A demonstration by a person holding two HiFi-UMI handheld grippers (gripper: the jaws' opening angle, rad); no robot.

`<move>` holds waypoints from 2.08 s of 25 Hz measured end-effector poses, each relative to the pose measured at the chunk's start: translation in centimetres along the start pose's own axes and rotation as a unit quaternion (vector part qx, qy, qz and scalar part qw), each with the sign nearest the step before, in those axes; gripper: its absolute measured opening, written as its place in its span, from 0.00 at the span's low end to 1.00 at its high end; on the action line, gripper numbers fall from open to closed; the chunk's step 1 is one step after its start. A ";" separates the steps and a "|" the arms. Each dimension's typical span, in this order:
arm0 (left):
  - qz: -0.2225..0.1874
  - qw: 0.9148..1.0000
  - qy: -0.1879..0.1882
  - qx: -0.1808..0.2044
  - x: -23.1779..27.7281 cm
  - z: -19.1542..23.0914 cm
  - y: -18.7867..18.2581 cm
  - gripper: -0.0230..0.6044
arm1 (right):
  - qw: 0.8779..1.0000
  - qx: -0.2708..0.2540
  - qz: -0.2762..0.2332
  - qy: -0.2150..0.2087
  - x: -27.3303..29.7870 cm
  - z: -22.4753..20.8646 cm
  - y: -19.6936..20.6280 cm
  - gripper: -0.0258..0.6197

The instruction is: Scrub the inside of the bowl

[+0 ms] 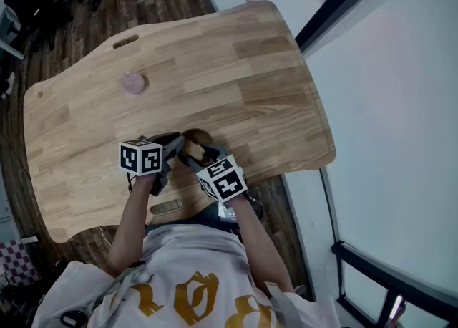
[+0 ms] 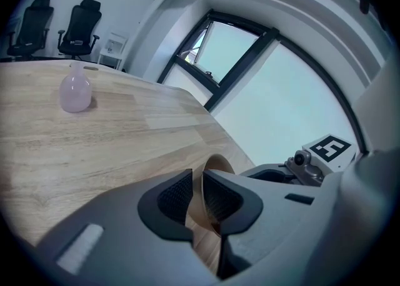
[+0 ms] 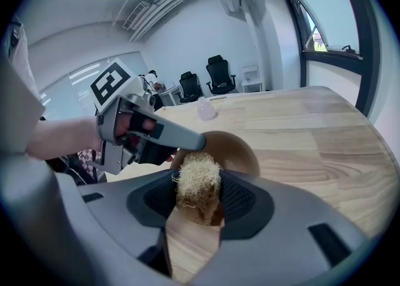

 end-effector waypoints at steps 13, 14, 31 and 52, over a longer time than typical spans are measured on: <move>0.018 0.999 -0.019 0.031 0.3 0.3 0.1 0.11 | 0.998 -0.047 0.040 -0.020 0.5 -0.1 0.2 0.32; 0.020 0.999 -0.021 0.036 0.3 0.3 0.1 0.11 | 0.998 -0.052 0.043 -0.020 0.5 -0.1 0.2 0.32; 0.058 0.992 -0.056 0.099 0.5 -0.4 -0.3 0.11 | 0.990 -0.119 0.081 -0.007 0.3 0.6 0.8 0.32; 0.067 0.990 -0.059 0.112 0.7 -1.5 -0.2 0.11 | 0.983 -0.146 0.096 0.063 -0.3 -0.1 0.9 0.32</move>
Point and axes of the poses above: the fingertips, and each gripper's own axes: x forward along the fingers, z to its left, y out of its underside, the point moved 7 cm from there along -x, backward along the fingers, and after that the axes turned 1 degree about -z, right-handed, at the moved point
